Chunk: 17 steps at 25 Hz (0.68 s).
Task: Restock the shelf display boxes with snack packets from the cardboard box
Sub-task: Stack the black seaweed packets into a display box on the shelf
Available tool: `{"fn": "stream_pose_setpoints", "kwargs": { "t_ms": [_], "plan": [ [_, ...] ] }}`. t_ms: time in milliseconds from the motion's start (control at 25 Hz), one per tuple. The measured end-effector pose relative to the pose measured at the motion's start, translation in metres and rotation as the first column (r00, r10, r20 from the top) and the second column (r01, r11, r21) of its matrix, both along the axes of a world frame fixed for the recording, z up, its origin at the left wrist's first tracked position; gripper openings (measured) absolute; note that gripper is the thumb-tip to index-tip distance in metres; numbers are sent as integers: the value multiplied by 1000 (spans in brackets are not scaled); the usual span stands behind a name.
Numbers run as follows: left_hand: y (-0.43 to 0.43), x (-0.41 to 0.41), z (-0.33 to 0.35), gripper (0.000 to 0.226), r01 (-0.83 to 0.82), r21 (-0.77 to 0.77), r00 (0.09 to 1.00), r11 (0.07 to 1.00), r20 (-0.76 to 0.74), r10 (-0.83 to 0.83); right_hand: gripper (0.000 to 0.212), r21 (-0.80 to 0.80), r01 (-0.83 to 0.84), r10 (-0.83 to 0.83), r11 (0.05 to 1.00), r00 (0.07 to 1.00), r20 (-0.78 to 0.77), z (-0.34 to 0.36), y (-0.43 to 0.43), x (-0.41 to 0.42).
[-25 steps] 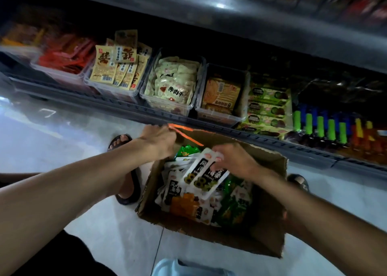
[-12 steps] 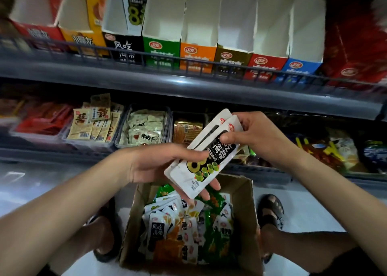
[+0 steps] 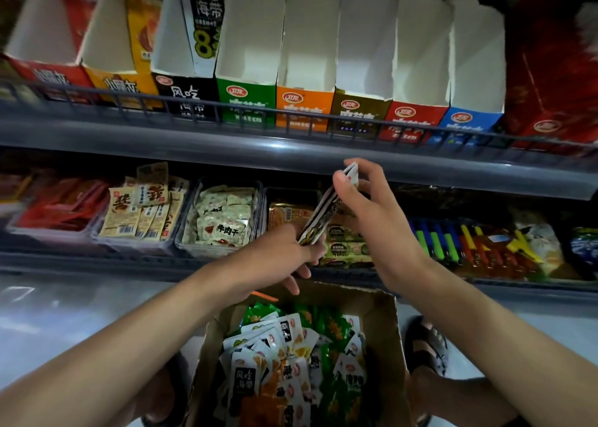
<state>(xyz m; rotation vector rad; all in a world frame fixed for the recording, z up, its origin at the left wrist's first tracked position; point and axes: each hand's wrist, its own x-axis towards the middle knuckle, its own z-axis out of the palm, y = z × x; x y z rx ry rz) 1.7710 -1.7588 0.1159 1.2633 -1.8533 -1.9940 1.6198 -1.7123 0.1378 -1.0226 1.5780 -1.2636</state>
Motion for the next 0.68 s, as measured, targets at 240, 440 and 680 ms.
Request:
{"fn": "stream_pose_setpoints", "kwargs": {
  "t_ms": [240,440,680],
  "plan": [
    [5,2,4,25,30,-87,999,996,38,-27,28,-75,-48,42,996,996,-77,2,4,10],
    [8,3,10,46,11,-54,999,998,31,-9,20,-134,14,-23,991,998,-65,5,8,12],
    [13,-5,11,38,126,-424,975,897,220,-33,27,-160,83,-88,984,996,-28,1,9,18]
  ]
}}
